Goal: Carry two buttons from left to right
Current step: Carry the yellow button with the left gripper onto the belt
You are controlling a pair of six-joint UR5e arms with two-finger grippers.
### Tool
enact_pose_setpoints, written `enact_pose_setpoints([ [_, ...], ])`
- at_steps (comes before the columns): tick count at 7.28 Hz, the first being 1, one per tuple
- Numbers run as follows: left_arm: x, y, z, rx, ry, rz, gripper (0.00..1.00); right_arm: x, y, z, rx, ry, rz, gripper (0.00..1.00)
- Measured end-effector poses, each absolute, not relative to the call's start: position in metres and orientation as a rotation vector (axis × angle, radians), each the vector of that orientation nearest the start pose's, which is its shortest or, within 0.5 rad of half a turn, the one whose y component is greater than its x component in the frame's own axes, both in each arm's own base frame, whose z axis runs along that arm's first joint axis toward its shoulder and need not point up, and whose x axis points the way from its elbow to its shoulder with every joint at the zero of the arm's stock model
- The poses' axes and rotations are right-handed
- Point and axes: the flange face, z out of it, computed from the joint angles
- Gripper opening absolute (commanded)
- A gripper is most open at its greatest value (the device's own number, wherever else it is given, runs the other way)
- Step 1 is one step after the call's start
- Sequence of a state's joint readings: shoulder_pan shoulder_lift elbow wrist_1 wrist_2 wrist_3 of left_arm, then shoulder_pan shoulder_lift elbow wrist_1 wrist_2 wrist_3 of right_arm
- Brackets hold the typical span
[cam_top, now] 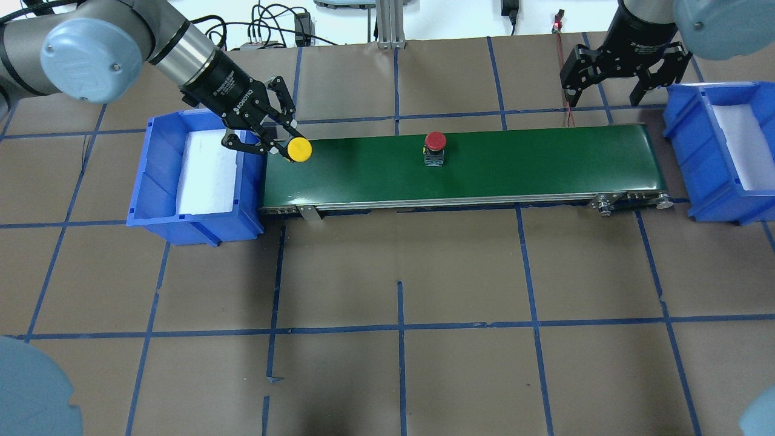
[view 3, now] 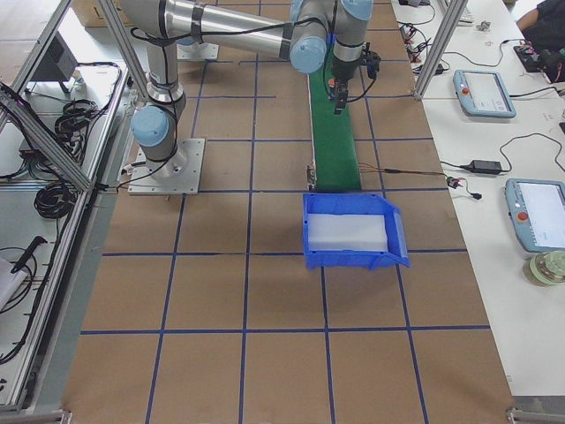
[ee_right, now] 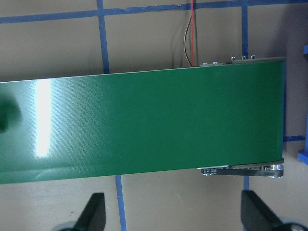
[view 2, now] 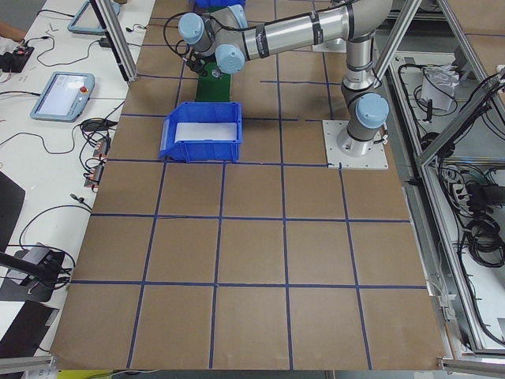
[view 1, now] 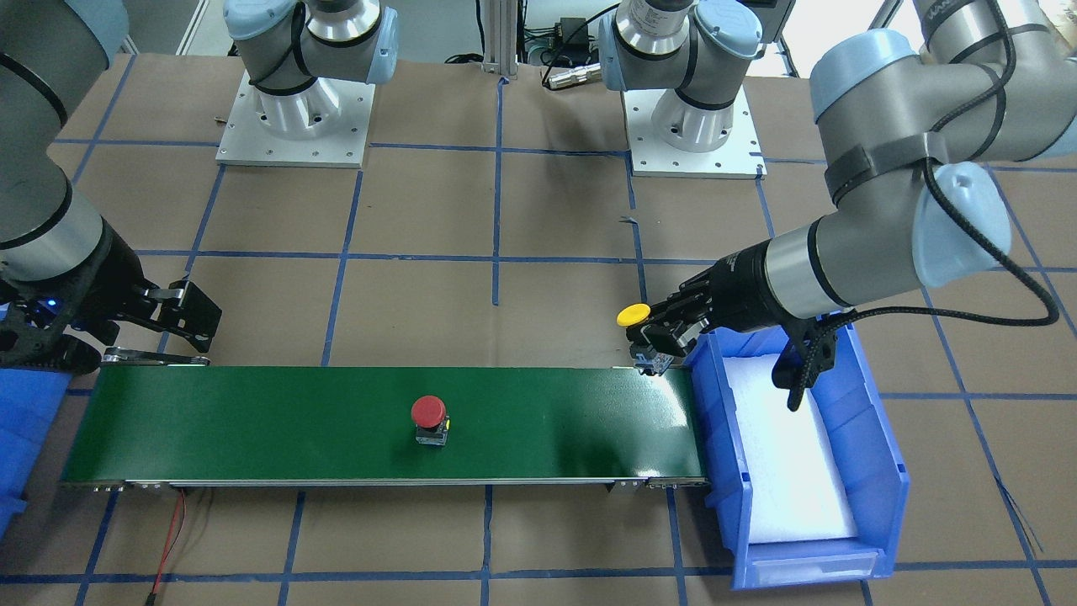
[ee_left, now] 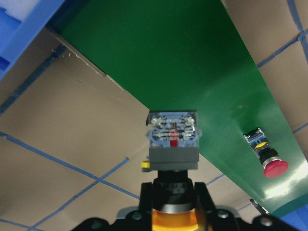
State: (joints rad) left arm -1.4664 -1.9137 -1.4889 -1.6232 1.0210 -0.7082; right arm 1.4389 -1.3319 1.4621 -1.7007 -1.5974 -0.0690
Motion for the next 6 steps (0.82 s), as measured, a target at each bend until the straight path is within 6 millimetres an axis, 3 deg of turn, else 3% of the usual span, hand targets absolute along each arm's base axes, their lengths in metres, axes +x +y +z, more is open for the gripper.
enact_pose_setpoints([
  [6, -0.135, -0.633, 0.303, -1.611, 3.080, 0.971, 0.19, 0.045, -0.626, 0.416, 0.083, 3.169, 0.012, 1.00],
])
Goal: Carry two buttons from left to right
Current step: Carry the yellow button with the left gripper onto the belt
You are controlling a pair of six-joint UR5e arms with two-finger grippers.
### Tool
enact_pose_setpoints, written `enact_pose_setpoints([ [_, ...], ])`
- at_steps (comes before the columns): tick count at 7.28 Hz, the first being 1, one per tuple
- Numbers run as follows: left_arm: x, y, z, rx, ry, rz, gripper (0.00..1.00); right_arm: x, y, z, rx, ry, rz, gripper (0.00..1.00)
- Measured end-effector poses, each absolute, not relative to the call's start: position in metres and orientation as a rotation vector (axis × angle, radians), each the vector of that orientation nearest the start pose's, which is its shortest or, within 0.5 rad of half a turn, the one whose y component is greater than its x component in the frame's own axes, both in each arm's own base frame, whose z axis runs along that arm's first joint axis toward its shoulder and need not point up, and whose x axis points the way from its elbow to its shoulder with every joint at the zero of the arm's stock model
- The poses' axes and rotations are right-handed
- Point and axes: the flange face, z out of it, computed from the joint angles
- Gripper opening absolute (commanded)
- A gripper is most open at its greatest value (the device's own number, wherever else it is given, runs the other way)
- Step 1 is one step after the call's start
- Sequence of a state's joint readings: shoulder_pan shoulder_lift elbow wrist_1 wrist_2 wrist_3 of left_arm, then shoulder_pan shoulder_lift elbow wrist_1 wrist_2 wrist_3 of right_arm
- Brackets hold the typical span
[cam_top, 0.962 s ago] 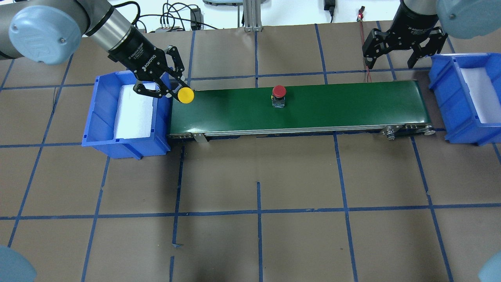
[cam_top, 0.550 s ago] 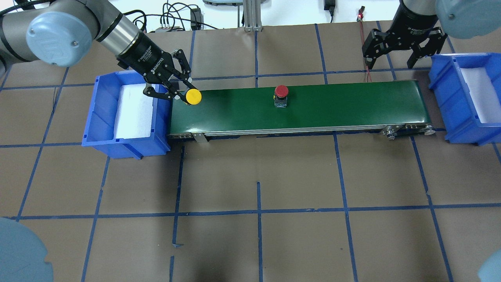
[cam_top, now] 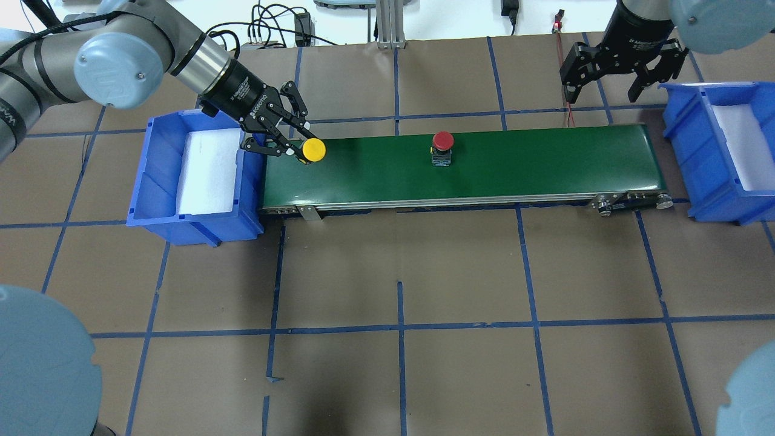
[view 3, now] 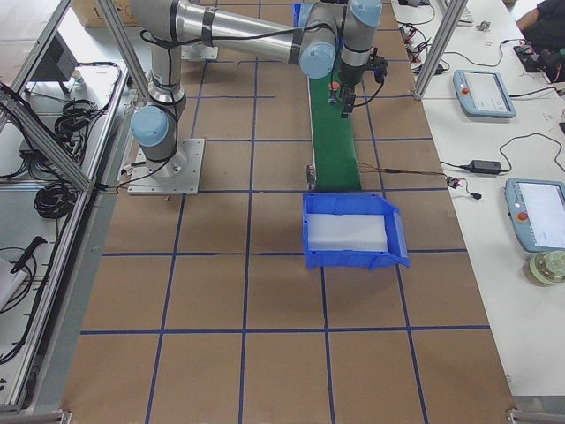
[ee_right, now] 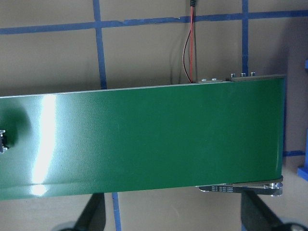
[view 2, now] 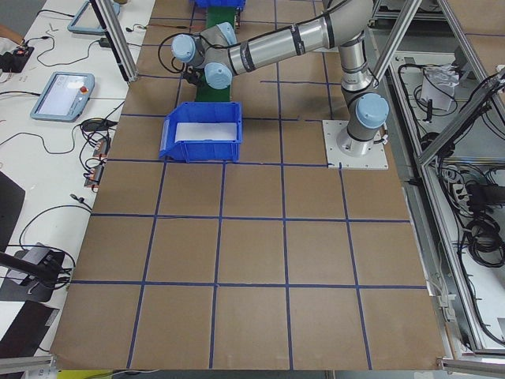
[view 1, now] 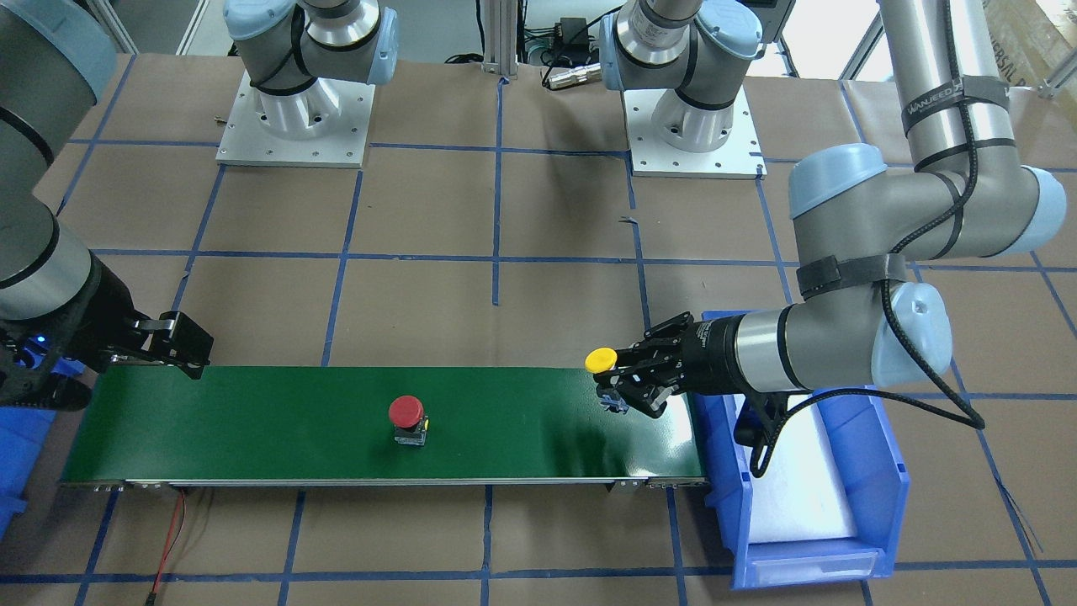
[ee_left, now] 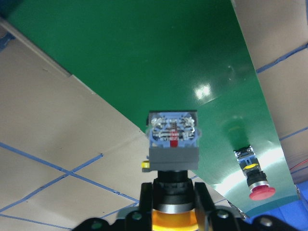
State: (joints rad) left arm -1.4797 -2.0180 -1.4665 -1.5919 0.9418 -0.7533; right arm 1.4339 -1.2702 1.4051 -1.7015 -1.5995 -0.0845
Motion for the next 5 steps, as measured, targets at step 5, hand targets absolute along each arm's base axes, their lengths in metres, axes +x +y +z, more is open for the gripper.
enact_pose_setpoints([
  [5, -0.143, -0.628, 0.291, -1.273, 3.124, 0.868, 0.17, 0.047, -0.625, 0.420, 0.068, 3.173, 0.009, 1.00],
])
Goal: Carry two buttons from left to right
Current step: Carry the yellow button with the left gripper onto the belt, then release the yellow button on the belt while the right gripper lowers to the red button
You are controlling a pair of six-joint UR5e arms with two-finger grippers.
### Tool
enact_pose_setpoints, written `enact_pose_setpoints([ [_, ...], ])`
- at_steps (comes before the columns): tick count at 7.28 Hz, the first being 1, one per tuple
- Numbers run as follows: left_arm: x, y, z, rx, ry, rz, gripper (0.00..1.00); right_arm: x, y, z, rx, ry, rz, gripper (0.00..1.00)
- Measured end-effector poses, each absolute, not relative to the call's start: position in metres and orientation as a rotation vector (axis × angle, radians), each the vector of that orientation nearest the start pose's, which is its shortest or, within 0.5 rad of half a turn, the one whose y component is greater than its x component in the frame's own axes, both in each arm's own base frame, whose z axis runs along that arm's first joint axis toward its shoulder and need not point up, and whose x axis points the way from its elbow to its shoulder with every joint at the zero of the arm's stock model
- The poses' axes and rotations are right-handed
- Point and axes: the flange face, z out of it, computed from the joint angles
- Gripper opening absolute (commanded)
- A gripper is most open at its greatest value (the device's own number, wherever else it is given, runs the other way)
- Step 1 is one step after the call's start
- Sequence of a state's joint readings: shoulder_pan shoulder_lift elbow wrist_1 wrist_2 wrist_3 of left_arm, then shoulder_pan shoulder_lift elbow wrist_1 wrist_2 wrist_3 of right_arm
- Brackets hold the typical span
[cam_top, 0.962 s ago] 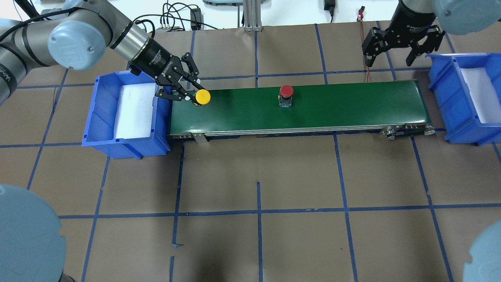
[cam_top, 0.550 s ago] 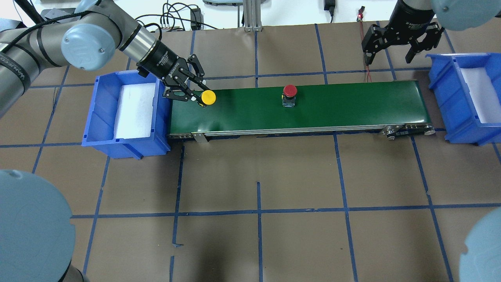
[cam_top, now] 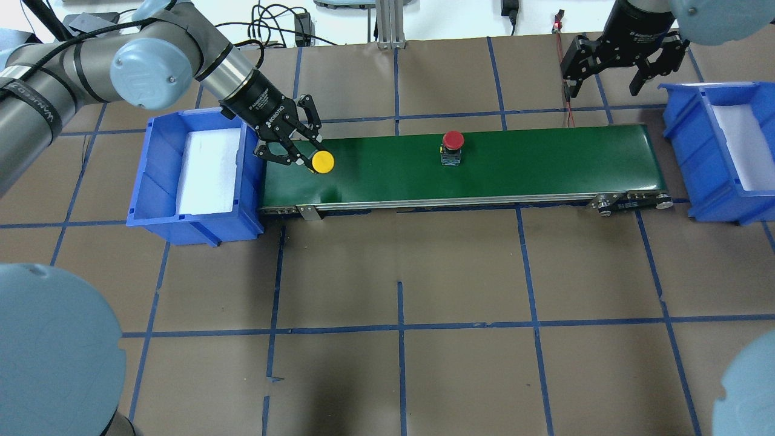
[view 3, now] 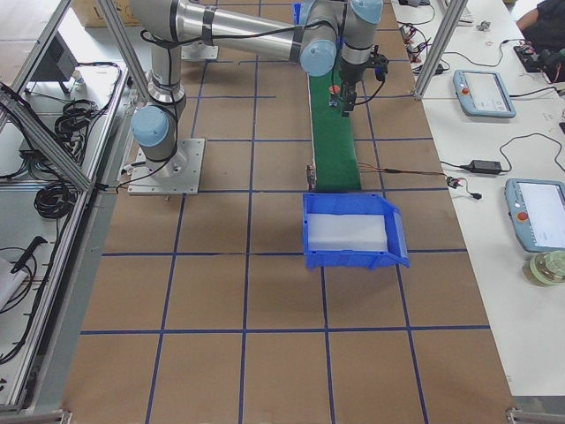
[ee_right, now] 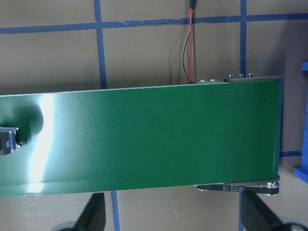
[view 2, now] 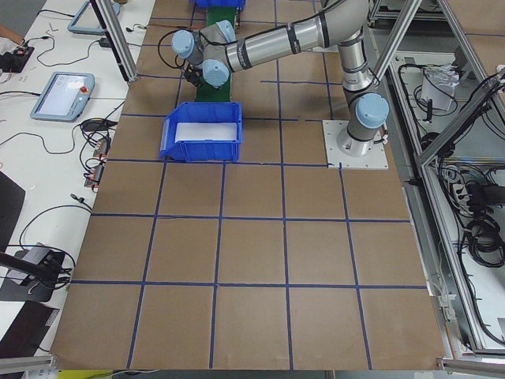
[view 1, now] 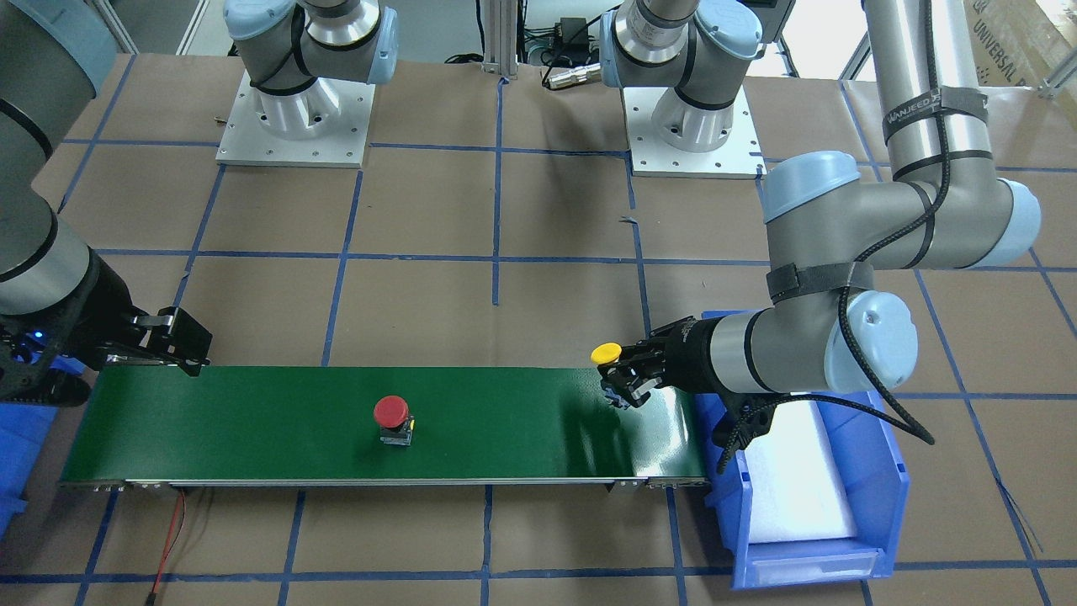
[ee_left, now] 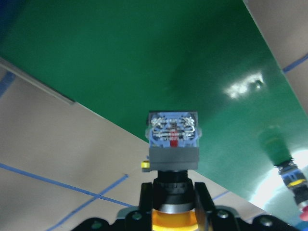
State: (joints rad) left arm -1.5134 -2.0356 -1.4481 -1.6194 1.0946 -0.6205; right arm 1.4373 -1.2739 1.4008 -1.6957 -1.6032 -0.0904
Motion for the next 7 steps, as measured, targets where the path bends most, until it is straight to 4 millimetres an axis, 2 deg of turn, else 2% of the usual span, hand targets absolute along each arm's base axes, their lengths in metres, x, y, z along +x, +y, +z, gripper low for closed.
enact_pose_setpoints([
  [1, -0.145, -0.632, 0.293, -1.313, 3.096, 0.904, 0.17, 0.047, -0.625, 0.418, 0.068, 3.171, 0.012, 1.00],
  [3, -0.149, -0.655, 0.290, -1.426, 3.047, 1.028, 0.17, 0.048, -0.625, 0.417, 0.068, 3.167, 0.013, 1.00],
  [5, -0.147, -0.681, 0.271, -1.512, 3.033, 1.128, 0.17, 0.048, -0.626, 0.417, 0.068, 3.166, 0.011, 1.00],
  [7, -0.152, -0.692, 0.264, -1.578, 3.018, 1.186, 0.17, 0.048, -0.626, 0.416, 0.067, 3.167, 0.014, 1.00],
])
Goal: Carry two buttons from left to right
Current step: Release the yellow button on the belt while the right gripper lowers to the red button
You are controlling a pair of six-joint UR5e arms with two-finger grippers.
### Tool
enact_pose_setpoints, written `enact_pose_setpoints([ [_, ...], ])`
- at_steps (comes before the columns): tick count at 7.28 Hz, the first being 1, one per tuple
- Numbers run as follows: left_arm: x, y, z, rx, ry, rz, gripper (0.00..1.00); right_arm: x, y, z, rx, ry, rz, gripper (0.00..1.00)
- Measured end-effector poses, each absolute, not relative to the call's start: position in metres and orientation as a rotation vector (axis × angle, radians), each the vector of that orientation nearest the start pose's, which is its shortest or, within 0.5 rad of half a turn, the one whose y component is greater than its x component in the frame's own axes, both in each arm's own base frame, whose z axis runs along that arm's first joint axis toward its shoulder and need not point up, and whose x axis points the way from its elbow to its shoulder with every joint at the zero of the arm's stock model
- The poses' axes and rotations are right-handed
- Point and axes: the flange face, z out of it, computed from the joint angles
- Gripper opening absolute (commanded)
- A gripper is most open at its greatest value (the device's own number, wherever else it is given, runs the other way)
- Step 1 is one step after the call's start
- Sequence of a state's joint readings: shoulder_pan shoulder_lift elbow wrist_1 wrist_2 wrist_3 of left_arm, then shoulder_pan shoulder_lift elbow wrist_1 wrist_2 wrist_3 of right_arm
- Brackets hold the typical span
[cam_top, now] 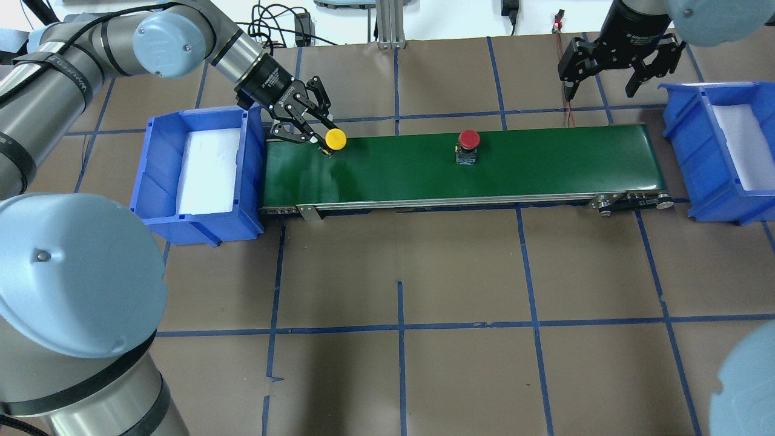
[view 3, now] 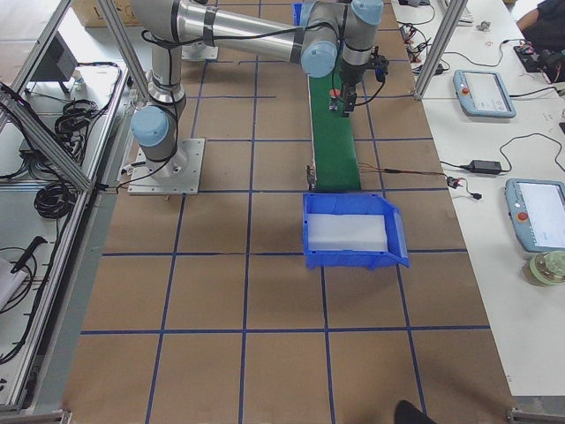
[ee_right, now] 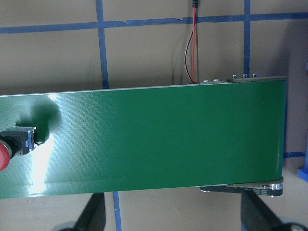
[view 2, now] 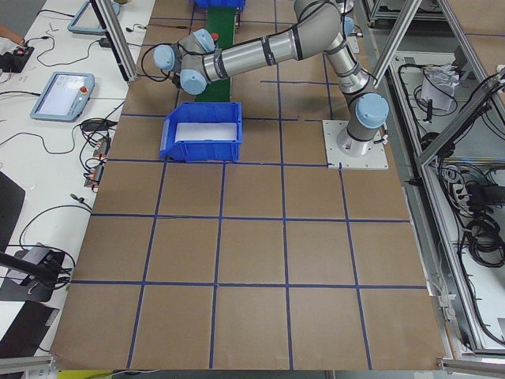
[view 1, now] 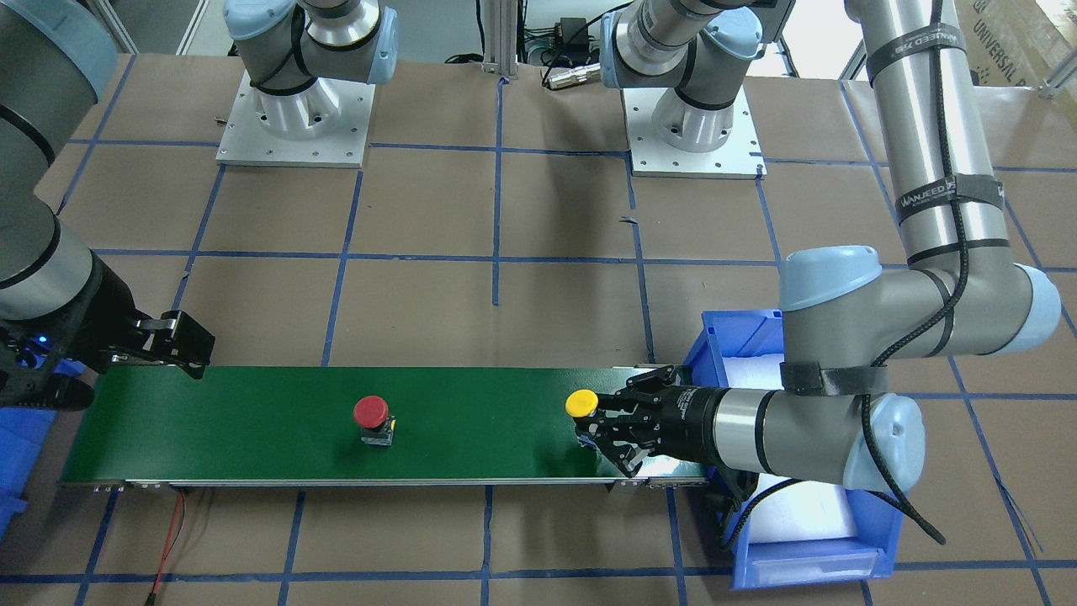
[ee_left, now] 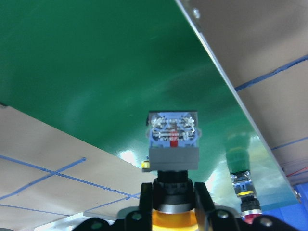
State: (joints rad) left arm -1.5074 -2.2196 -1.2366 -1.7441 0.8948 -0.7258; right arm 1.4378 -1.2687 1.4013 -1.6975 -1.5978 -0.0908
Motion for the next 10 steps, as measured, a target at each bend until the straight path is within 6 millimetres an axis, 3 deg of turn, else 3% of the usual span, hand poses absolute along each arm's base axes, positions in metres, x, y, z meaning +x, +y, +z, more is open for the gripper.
enact_pose_setpoints([
  [5, -0.170, -0.697, 0.250, -1.728, 2.944, 1.357, 0.17, 0.047, -0.627, 0.416, 0.065, 3.170, 0.016, 1.00],
  [10, -0.184, -0.695, 0.234, -1.714, 2.916, 1.406, 0.22, 0.047, -0.627, 0.416, 0.065, 3.175, 0.016, 1.00],
])
